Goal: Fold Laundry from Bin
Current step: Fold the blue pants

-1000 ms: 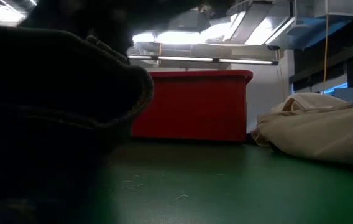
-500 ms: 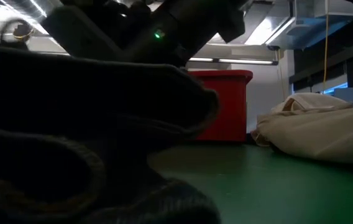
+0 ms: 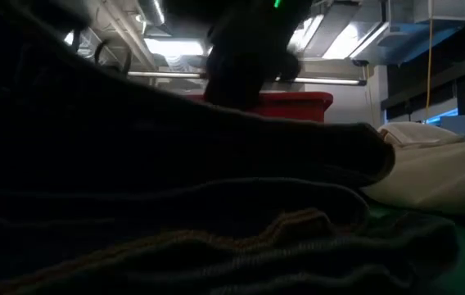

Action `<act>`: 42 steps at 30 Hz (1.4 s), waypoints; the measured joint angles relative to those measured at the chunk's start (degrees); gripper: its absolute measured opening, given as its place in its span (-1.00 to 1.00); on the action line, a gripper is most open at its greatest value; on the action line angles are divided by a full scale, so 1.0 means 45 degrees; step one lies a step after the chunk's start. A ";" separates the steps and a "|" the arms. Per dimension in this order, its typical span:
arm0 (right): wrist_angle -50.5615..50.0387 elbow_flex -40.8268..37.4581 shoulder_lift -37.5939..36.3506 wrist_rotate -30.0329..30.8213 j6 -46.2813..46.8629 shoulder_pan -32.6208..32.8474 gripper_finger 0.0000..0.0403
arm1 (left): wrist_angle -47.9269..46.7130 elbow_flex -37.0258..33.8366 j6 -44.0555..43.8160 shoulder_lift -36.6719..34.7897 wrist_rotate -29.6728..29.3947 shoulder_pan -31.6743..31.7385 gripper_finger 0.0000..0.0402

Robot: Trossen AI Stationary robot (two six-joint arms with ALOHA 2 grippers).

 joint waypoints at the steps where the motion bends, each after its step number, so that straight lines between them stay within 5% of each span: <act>1: -0.0524 0.0020 -0.0398 0.0107 -0.0072 0.0000 -0.52 | 0.0071 0.0174 0.0347 -0.0232 0.0124 0.0032 -0.12; 10: -0.3710 -0.0033 -0.2809 -0.1413 -0.0124 0.0005 -0.52 | 0.0199 0.0691 0.1414 -0.3434 0.1768 -0.0472 -0.12; 16: -0.0065 -0.3144 -0.4181 -0.2236 -0.0787 -0.0199 -0.52 | 0.0420 0.0686 0.1162 -0.4222 0.1237 -0.0589 -0.12; 22: 0.4386 -0.6423 -0.5163 -0.2225 0.0696 -0.0353 -0.52 | 0.0381 0.0686 0.0622 -0.4205 0.1058 -0.0549 -0.12; 36: 0.5500 -0.6667 -0.5003 -0.1270 0.1850 -0.0330 -0.52 | 0.0325 0.0686 0.0957 -0.4205 0.0000 -0.0541 -0.12; 42: 0.6042 -0.6657 -0.5003 -0.3212 0.1970 -0.0053 -0.38 | 0.0135 0.0686 0.0962 -0.4074 -0.0289 -0.0540 -0.12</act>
